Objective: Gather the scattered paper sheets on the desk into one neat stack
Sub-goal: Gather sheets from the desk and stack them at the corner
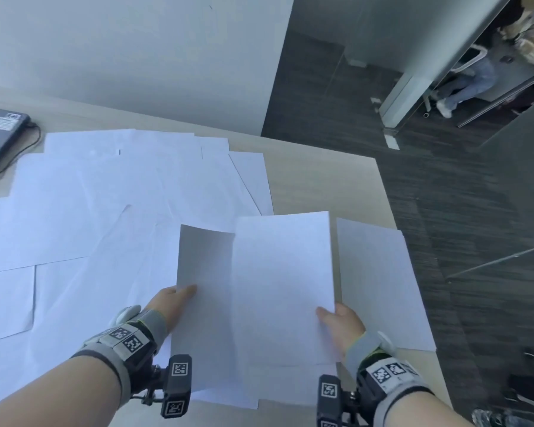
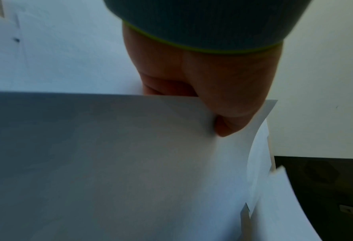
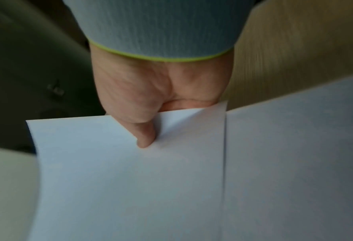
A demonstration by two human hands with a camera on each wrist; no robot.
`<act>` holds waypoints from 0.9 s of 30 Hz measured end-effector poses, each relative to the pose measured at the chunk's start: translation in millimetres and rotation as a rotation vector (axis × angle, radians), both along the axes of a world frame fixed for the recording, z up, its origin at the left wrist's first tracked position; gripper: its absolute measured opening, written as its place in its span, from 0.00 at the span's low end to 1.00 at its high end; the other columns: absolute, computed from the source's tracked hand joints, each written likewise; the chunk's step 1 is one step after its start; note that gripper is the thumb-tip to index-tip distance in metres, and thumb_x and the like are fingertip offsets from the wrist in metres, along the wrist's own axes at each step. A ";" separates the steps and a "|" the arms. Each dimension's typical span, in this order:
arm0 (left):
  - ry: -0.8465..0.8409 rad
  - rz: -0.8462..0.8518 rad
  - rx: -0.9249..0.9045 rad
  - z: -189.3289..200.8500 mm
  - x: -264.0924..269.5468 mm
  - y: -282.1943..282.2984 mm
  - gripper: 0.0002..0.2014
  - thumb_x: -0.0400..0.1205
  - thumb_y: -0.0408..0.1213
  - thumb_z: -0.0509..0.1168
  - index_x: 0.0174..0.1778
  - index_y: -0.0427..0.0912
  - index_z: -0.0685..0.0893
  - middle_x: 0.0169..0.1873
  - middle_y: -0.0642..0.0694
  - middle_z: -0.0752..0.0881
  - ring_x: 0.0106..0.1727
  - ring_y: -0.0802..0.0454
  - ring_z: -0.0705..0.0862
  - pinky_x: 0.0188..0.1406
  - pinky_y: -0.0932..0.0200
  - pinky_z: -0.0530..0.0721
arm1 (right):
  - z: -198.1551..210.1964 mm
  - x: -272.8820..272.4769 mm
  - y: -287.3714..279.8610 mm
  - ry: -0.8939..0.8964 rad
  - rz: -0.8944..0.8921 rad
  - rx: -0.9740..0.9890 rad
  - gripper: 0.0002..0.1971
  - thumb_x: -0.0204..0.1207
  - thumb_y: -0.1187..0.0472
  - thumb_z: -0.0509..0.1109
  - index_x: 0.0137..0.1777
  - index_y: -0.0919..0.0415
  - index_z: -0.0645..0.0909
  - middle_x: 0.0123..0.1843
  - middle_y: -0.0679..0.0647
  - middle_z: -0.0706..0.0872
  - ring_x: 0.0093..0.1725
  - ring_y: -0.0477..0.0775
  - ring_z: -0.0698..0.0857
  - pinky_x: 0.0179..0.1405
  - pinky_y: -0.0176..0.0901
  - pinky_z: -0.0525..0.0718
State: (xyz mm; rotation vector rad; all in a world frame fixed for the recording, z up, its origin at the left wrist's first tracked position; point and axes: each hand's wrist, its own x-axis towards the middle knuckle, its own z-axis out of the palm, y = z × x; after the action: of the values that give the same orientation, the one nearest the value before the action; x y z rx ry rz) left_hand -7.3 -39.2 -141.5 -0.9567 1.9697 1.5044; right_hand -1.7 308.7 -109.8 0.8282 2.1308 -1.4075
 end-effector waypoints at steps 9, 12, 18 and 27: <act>0.000 -0.105 0.044 2.7 16.3 -4.0 0.09 0.79 0.41 0.78 0.50 0.42 0.89 0.43 0.43 0.94 0.46 0.41 0.93 0.56 0.46 0.90 | 2.3 8.0 -87.6 0.001 0.347 -0.071 0.02 0.81 0.59 0.71 0.49 0.55 0.86 0.46 0.51 0.92 0.44 0.54 0.90 0.46 0.43 0.88; -0.017 -0.066 0.011 3.1 18.6 -14.3 0.05 0.81 0.38 0.75 0.48 0.42 0.90 0.38 0.43 0.94 0.42 0.40 0.93 0.51 0.48 0.91 | 3.2 5.0 -82.3 0.014 0.322 -0.054 0.07 0.79 0.51 0.70 0.51 0.50 0.87 0.48 0.55 0.92 0.47 0.60 0.90 0.48 0.50 0.87; -0.016 0.142 -0.056 8.2 20.1 -54.2 0.05 0.83 0.33 0.72 0.50 0.35 0.87 0.37 0.38 0.91 0.40 0.39 0.90 0.47 0.48 0.88 | 0.7 -7.9 -54.0 0.006 0.060 0.060 0.05 0.80 0.55 0.67 0.49 0.48 0.85 0.42 0.52 0.90 0.40 0.55 0.86 0.43 0.52 0.87; -0.036 0.315 0.003 0.0 29.0 -71.4 0.10 0.82 0.32 0.74 0.56 0.34 0.86 0.39 0.35 0.91 0.40 0.37 0.91 0.52 0.44 0.89 | -2.2 -20.9 -93.9 -0.079 -0.171 -0.190 0.07 0.79 0.72 0.59 0.46 0.65 0.78 0.40 0.61 0.79 0.42 0.58 0.78 0.36 0.45 0.76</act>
State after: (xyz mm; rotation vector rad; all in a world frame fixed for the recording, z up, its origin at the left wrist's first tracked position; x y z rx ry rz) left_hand 21.7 -110.5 -141.5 -1.3323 1.8546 1.6399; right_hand -22.5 214.8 -112.0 0.9920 1.8698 -1.6065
